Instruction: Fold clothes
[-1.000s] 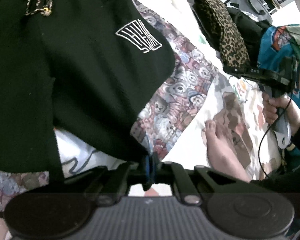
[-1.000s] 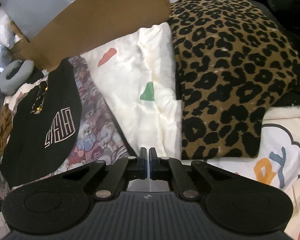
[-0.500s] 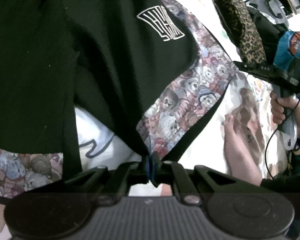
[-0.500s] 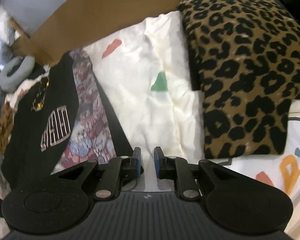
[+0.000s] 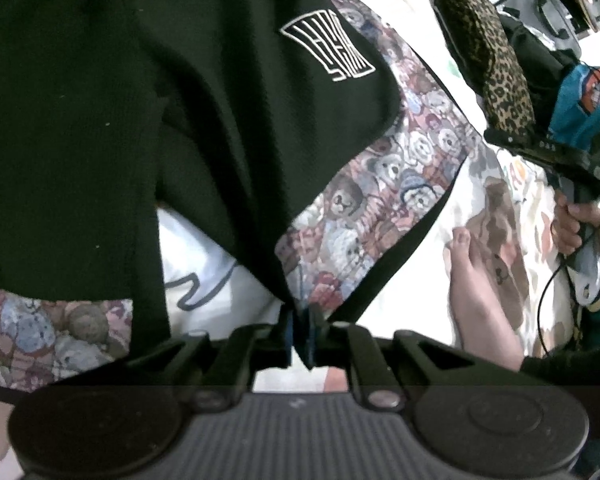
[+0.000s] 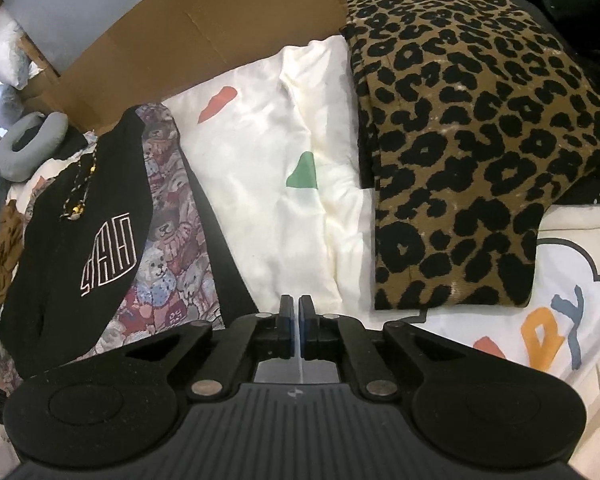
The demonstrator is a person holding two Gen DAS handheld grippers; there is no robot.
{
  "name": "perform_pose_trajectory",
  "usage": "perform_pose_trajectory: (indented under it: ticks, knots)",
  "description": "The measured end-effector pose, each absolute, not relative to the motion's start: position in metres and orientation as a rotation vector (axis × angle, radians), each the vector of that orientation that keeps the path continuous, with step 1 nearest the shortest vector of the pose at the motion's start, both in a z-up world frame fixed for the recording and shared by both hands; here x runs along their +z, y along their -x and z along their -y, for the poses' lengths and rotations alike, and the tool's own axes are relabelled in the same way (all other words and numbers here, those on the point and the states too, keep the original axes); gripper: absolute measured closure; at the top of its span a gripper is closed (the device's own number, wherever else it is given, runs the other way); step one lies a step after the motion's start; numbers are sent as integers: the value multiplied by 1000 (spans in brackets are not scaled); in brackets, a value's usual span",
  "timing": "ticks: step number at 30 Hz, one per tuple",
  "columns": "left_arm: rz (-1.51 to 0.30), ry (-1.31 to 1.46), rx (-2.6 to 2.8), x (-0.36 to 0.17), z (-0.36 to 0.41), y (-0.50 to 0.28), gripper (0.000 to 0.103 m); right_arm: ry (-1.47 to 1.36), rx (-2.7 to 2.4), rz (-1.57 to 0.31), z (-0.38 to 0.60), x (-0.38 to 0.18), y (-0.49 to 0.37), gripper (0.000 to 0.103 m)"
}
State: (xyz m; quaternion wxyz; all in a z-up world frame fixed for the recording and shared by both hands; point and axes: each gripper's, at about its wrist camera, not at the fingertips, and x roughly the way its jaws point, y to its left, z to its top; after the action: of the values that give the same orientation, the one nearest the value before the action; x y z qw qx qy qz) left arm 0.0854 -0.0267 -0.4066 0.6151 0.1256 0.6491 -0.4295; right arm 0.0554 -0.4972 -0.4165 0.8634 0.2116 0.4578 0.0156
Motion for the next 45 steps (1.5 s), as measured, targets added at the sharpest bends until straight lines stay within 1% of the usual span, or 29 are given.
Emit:
perform_pose_trajectory:
  ticks: [3,5,7,8,16,26,30,32,33,34,39,40,45]
  knots:
    - [-1506,-281,-982,-408,25,-86,95,-446,27,-956,498,-416,-55,98]
    - [-1509,-284,-984,-409,26,-86,95,-451,25,-947,499,-416,-55,92]
    - [-1510,-289,-990,-410,27,-85,95,-450,27,-941,497,-416,-56,76]
    - [-1510,-292,-993,-411,27,-84,95,-447,33,-939,496,-416,-56,74]
    - [-1511,-295,-998,-410,23,-83,95,-465,113,-916,479,-412,-64,74]
    - [-1509,-294,-1010,-409,23,-82,95,-316,144,-964,452,-414,-68,74]
    - [-1511,-288,-1010,-410,23,-82,95,-289,155,-968,448,-415,-69,74]
    - [-1511,-288,-1013,-409,24,-82,95,-280,165,-976,446,-416,-70,78]
    - [-1511,-288,-1018,-409,25,-81,95,-279,170,-981,446,-416,-71,92]
    - [-1512,-286,-1023,-408,25,-81,95,-276,174,-982,445,-416,-71,97]
    - [-1499,-270,-1072,-402,31,-77,95,-253,158,-956,450,-403,-68,98]
    - [-1497,-270,-1082,-401,32,-76,93,-257,149,-952,453,-401,-68,98]
    - [-1507,-276,-1084,-402,31,-76,91,-335,67,-960,477,-404,-68,99]
